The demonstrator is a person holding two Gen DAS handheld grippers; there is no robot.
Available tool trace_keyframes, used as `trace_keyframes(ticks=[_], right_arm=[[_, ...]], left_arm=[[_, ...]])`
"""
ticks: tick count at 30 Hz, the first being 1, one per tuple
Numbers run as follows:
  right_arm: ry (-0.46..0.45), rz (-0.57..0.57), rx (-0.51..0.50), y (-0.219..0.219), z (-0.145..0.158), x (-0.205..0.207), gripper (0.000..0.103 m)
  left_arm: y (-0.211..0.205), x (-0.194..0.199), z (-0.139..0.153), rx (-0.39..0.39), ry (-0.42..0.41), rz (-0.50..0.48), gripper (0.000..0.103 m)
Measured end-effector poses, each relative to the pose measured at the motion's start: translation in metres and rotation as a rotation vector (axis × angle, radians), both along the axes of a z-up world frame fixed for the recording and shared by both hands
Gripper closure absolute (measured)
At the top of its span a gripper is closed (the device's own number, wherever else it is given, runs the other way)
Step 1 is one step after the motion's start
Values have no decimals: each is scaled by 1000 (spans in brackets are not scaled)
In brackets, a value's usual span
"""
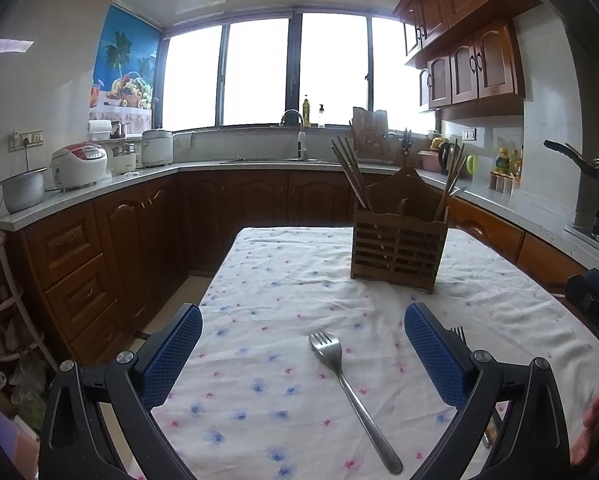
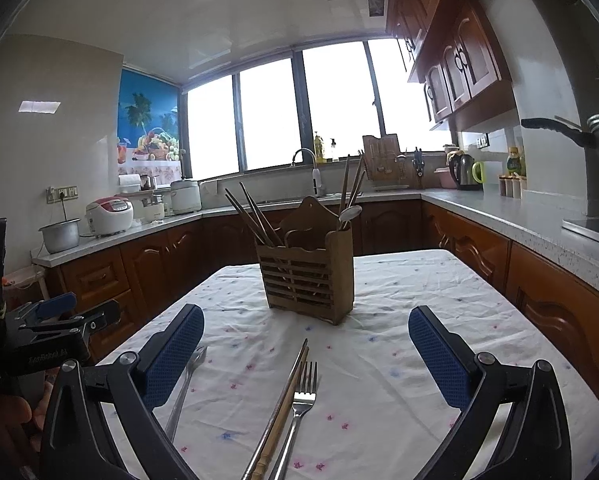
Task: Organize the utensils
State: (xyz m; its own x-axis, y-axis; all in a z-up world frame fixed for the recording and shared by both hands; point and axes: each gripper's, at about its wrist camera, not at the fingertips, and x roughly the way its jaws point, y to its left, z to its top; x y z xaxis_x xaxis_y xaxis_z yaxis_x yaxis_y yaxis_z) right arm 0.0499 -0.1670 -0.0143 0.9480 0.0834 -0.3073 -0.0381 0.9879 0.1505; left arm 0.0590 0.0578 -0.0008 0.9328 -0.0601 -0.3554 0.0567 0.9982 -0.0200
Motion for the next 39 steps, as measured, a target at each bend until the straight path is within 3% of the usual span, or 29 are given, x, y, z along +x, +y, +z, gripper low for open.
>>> trace_keyframes(ticks=[39], right_arm=[[-26,20,-1,4,7,-4,0]], left_arm=[[-8,-8,3,13,-13,-3,1]])
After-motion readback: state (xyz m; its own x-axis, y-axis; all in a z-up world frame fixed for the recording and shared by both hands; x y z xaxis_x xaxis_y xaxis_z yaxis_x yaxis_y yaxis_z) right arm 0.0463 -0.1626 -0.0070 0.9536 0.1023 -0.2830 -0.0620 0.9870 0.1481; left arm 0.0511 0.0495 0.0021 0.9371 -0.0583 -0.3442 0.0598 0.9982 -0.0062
